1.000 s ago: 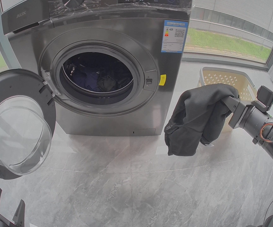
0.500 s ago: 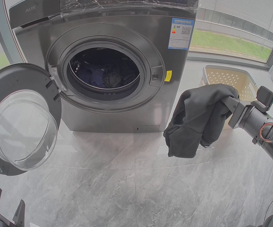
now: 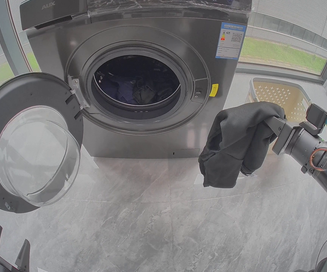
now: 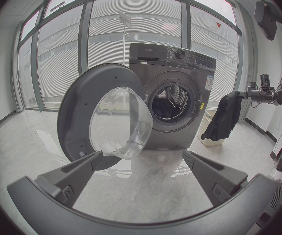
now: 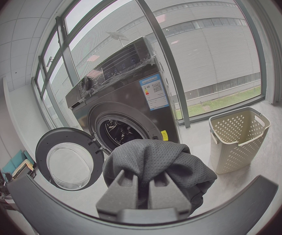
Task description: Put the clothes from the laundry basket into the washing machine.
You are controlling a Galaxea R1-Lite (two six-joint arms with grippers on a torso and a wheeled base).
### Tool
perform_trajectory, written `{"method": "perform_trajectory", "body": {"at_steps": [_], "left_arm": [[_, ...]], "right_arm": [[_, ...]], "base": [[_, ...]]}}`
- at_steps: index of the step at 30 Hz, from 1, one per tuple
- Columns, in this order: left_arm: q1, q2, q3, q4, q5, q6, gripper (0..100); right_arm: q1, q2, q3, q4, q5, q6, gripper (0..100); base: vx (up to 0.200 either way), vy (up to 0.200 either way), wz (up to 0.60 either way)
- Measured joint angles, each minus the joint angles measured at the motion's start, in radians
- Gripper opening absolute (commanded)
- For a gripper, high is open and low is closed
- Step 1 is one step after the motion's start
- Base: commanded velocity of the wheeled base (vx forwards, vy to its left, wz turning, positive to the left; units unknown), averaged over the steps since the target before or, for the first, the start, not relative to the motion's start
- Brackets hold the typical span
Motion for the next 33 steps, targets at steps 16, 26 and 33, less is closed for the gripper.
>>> {"method": "perform_trajectory", "body": {"at_steps": [16, 26, 33], "left_arm": [[0.0, 0.0, 0.0, 0.0, 0.0, 0.001, 100], [0.0, 0.001, 0.0, -0.002, 0.001, 0.009, 100], [0.003, 0.001, 0.0, -0.002, 0.002, 0.039, 100]], "right_arm": [[0.012, 0.007, 0.016, 0.0, 0.002, 0.0, 0], [0.025, 0.023, 0.02, -0.002, 0.004, 0.001, 0], [0.059, 0.091, 0.013, -0.041, 0.004, 0.013, 0]], "base": [[0.0, 0.0, 0.0], [0.12, 0.0, 0.0], [0.0, 0.0, 0.0]]}}
